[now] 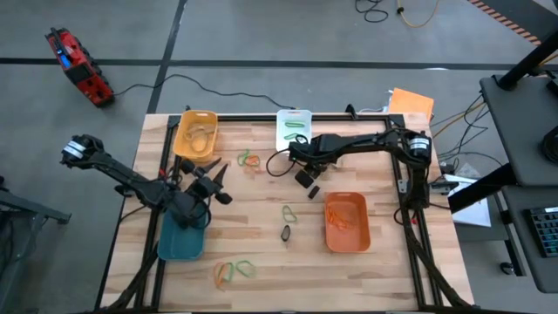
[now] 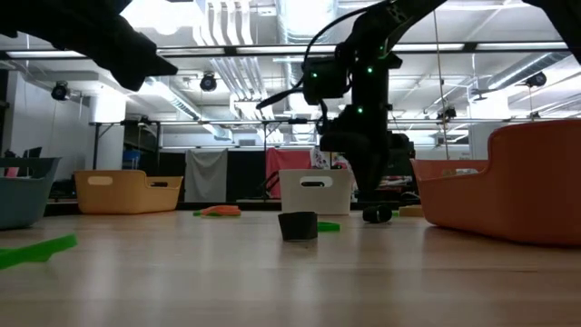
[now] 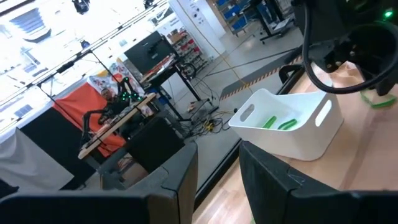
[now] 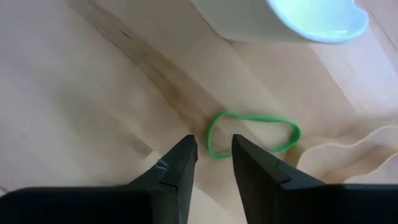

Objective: Sort rubber bands into baskets
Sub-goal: Put the green rubber band into the white bin

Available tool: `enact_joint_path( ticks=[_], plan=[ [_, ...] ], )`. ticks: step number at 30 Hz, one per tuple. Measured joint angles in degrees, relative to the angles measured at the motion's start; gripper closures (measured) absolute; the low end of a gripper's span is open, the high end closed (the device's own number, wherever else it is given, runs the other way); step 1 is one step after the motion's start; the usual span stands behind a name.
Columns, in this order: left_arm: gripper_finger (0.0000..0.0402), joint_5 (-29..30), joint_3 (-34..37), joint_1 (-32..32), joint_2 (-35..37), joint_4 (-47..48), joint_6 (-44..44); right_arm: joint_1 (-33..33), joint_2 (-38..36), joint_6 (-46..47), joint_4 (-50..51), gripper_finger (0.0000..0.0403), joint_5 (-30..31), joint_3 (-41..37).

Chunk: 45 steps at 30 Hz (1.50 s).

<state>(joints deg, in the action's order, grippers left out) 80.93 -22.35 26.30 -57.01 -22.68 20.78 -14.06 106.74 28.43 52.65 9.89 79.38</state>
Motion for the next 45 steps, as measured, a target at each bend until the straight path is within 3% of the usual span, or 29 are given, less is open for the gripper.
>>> enact_joint_path(
  ticks=[9, 15, 25, 37, 45],
  plan=[
    [0.0299, -0.01, 0.00, -0.26, 0.00, 0.00, -0.02, 0.00, -0.02, -2.10, -3.66, 0.0255, -0.03, -2.55],
    [0.0299, -0.03, 0.00, -0.26, 0.00, 0.00, -0.09, -0.61, -0.02, -2.02, -5.89, 0.0248, -0.07, -5.10],
    [0.0299, -0.03, 0.00, -0.26, 0.00, 0.01, -0.26, -0.78, -0.02, -1.97, -12.36, 0.0266, -1.36, -7.36],
    [0.0299, -0.05, 0.00, -0.26, 0.00, 0.01, -0.26, -0.99, -0.07, -1.95, -12.97, 0.0285, -1.33, -9.16],
    [0.0299, -0.07, 0.00, -0.26, 0.00, 0.02, -0.26, -0.99, -0.09, -2.03, -13.26, 0.0349, -1.31, -9.45]
  ],
)
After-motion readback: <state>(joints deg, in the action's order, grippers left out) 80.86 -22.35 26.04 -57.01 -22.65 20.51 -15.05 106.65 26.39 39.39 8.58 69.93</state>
